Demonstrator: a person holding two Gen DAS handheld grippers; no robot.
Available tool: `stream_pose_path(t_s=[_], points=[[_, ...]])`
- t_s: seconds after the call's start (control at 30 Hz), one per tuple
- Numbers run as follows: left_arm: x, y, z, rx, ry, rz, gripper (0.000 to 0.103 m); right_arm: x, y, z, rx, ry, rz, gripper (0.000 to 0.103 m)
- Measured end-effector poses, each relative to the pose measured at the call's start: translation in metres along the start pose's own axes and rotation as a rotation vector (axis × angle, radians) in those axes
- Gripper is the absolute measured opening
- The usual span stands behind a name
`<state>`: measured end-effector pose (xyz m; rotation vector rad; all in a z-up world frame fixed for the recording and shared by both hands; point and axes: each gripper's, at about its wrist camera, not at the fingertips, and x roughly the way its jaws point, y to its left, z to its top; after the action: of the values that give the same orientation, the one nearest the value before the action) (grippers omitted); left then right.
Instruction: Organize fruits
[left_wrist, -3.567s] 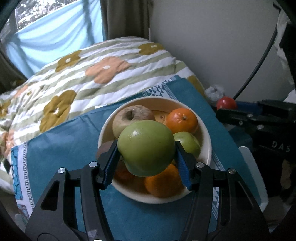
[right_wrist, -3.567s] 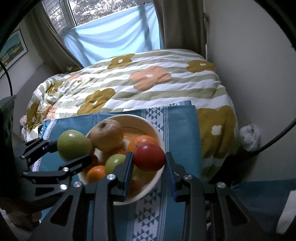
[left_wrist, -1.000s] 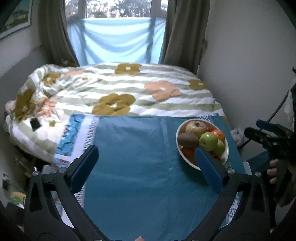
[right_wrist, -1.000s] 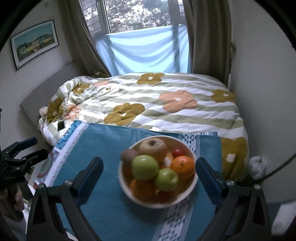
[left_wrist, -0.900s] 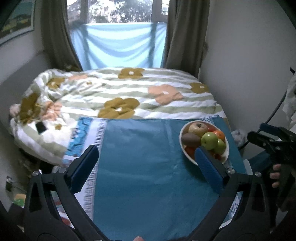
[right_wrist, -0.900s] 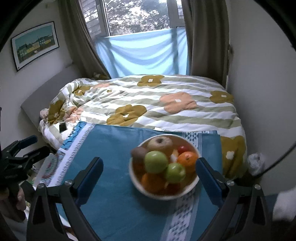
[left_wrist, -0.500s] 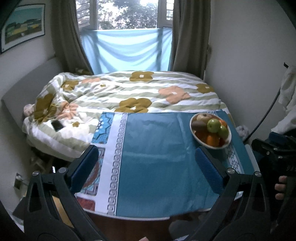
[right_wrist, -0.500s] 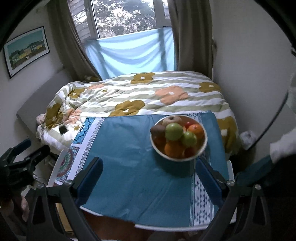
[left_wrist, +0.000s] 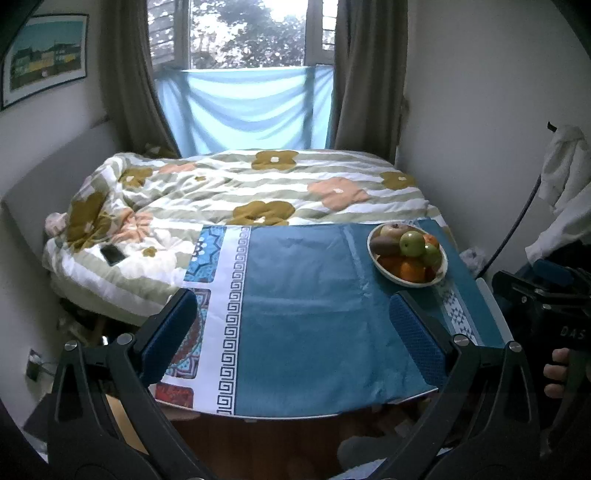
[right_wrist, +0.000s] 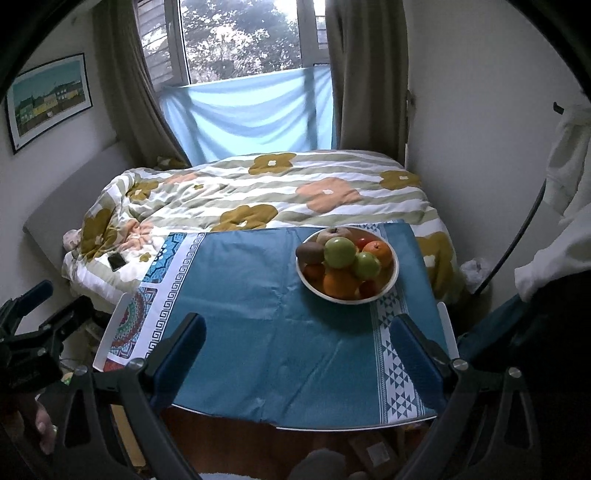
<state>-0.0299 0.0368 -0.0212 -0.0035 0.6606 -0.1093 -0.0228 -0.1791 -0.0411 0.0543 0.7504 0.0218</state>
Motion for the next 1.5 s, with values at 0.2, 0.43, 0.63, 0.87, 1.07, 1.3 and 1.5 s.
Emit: stream_pose_path(t_s=[0.2, 0.43, 0.63, 0.87, 1.07, 1.3, 1.5], points=[[0.000, 0.000, 0.002, 0.004, -0.010, -0.005, 0.103, -0.003, 0.000, 0.002, 0.009, -0.014, -0.007, 0.100], [0.002, -0.001, 0.006, 0.010, -0.019, -0.004, 0.103, 0.000, 0.000, 0.008, 0.015, -0.024, -0.011, 0.100], [0.006, 0.001, 0.012, 0.010, -0.025, -0.001, 0.103, 0.003, 0.000, 0.014, 0.017, -0.027, -0.012, 0.100], [0.010, 0.002, 0.014, 0.013, -0.024, -0.003, 0.103, 0.004, 0.000, 0.014, 0.018, -0.025, -0.012, 0.100], [0.011, 0.002, 0.015, 0.013, -0.023, -0.001, 0.103, 0.006, -0.001, 0.018, 0.019, -0.023, -0.014, 0.100], [0.011, 0.003, 0.016, 0.015, -0.023, -0.001, 0.103, 0.005, -0.001, 0.017, 0.017, -0.024, -0.013, 0.100], [0.010, 0.007, 0.016, 0.018, -0.034, 0.019, 0.103, 0.005, -0.001, 0.018, 0.018, -0.026, -0.013, 0.100]])
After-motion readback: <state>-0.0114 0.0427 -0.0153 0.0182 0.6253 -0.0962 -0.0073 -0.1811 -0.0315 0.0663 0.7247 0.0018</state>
